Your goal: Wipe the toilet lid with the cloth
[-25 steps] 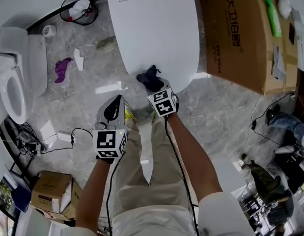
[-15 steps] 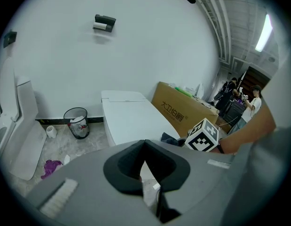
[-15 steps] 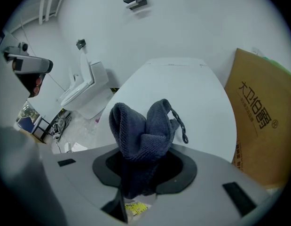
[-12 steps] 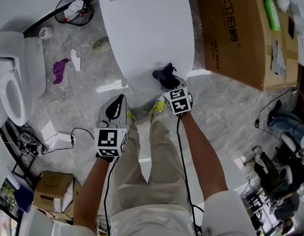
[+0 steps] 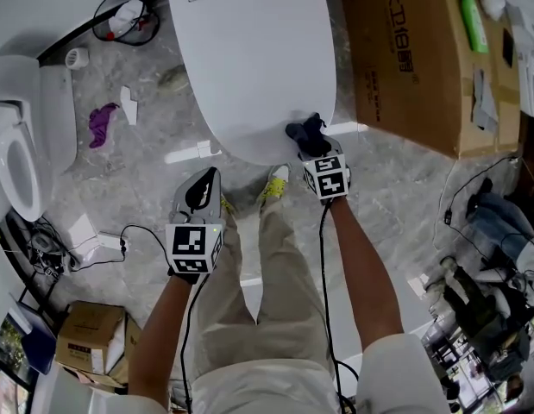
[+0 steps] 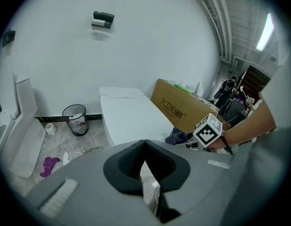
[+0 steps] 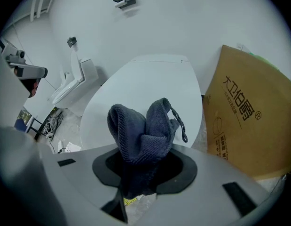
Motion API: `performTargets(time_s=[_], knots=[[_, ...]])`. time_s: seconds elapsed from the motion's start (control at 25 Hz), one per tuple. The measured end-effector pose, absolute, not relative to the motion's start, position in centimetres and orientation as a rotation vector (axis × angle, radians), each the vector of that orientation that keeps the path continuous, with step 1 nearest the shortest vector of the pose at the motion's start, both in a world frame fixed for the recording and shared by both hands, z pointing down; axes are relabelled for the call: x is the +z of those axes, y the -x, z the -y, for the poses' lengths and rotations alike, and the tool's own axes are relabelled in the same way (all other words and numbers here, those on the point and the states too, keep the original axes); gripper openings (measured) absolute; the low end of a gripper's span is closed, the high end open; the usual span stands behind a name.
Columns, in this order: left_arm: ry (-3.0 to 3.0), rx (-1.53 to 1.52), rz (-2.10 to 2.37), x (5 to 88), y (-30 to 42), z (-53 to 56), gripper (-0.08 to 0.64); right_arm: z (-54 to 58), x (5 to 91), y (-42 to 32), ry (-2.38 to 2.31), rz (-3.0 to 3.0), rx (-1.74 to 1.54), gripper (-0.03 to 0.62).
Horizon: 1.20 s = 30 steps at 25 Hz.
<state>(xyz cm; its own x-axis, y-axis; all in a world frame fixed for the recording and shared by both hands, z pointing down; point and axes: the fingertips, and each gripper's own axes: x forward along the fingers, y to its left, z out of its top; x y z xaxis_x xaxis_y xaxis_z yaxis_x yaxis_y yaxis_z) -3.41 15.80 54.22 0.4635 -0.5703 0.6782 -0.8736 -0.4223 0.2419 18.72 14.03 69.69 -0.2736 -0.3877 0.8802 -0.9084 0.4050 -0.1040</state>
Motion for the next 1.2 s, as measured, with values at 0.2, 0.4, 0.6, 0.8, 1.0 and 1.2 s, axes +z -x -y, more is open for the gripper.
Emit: performTargets(time_s=[0.2, 0.4, 0.6, 0.8, 1.0, 1.2], knots=[[-2.137, 0.682, 1.205, 54.1, 3.9, -15.9, 0.002, -14.3, 69.9, -20.9, -1.150, 1.801, 0.813, 0.140], [-2.129, 0.675, 1.221, 53.8, 4.7, -16.1, 0.002, -14.9, 69.9, -22.9, -1.205, 1.736, 0.861, 0.146], [-2.113, 0.656, 1.239, 53.6, 5.5, -16.4, 0.002, -15.7, 68.6, -24.5, -1.314, 1.686, 0.934, 0.143], [-2.073, 0.653, 1.266, 54.3, 7.3, -17.1, 0.002, -15.7, 66.4, -17.3, -1.235, 1.851, 0.890, 0.143], [-2.051, 0.658, 1.286, 54.3, 8.6, -17.6, 0.002, -16.3, 65.8, -6.1, -1.043, 2.016, 0.852, 0.143], [-2.041, 0.653, 1.306, 54.1, 9.7, -17.6, 0.002, -18.8, 67.6, -0.6, -0.889, 2.019, 0.864, 0.143]])
